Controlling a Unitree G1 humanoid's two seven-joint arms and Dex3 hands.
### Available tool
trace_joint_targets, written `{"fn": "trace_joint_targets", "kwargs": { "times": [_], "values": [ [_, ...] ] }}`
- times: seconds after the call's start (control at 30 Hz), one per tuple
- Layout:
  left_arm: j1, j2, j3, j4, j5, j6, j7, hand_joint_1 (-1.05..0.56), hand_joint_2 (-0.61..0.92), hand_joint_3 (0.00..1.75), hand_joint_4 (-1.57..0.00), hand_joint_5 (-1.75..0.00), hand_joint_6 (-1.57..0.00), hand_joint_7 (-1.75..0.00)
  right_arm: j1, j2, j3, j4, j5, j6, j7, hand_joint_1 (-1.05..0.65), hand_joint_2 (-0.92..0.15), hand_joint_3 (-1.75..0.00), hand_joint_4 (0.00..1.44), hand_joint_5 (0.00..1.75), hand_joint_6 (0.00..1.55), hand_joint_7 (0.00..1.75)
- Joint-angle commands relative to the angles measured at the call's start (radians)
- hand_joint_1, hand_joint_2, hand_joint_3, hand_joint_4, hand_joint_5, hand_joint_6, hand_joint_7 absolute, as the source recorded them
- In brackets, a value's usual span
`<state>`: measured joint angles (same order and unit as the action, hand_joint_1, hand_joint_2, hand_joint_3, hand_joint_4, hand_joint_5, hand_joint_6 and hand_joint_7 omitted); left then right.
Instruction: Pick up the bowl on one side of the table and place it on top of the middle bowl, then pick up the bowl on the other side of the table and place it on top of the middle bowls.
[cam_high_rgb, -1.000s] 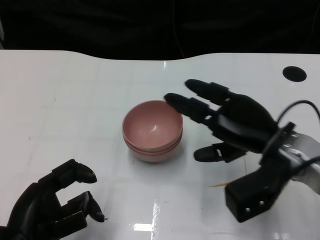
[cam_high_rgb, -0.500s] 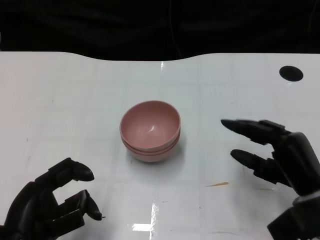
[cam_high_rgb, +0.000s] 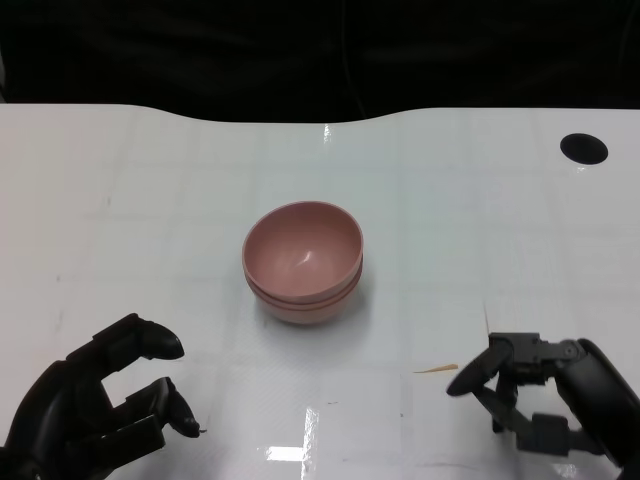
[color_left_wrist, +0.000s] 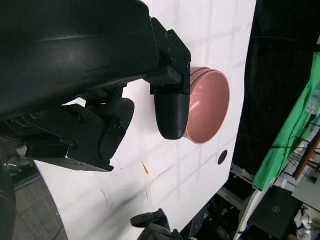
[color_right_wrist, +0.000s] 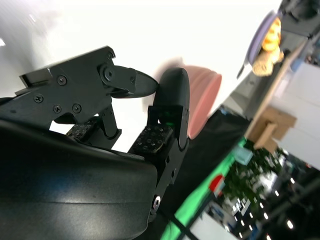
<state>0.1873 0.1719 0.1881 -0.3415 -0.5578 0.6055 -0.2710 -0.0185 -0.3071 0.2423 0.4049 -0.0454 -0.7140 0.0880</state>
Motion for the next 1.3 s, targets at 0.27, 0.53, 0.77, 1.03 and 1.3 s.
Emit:
{"fn": "trace_joint_targets", "kwargs": {
  "times": [0.27,0.53,0.77,1.03,1.3],
  "values": [
    [0.003,0.016,0.020,0.005,-0.005,0.002,-0.007,0.19,0.92,1.25,-0.51,-1.75,-0.37,-1.75,0.073,0.128,-0.112,0.017,0.194,0.042,0.117,-0.11,-0.62,-1.07,0.81,1.75,0.72,1.56],
    [0.005,0.019,0.025,0.001,-0.003,-0.005,-0.009,0.20,0.92,1.25,-0.52,-1.75,-0.37,-1.75,0.080,0.170,-0.171,-0.006,0.220,0.093,0.171,-0.14,-0.64,-1.07,0.83,1.75,0.69,1.58],
    [0.018,0.019,0.029,-0.009,0.004,-0.021,-0.007,0.20,0.92,1.27,-0.53,-1.75,-0.37,-1.75,0.092,0.196,-0.217,-0.056,0.243,0.151,0.169,-0.09,-0.67,-1.04,0.78,1.75,0.63,1.68],
    [0.007,0.012,0.023,-0.001,0.017,-0.036,0.001,0.21,0.92,1.27,-0.53,-1.75,-0.37,-1.75,0.038,0.235,-0.306,-0.014,0.391,0.254,0.247,-0.06,-0.67,-1.05,0.85,1.75,0.66,1.71],
    [-0.004,-0.013,0.032,0.010,0.009,-0.037,0.024,0.21,0.92,1.29,-0.54,-1.75,-0.36,-1.75,-0.002,0.250,-0.381,0.017,0.511,0.389,0.364,-0.06,-0.67,-0.97,0.85,1.75,0.62,1.72]
  ]
}}
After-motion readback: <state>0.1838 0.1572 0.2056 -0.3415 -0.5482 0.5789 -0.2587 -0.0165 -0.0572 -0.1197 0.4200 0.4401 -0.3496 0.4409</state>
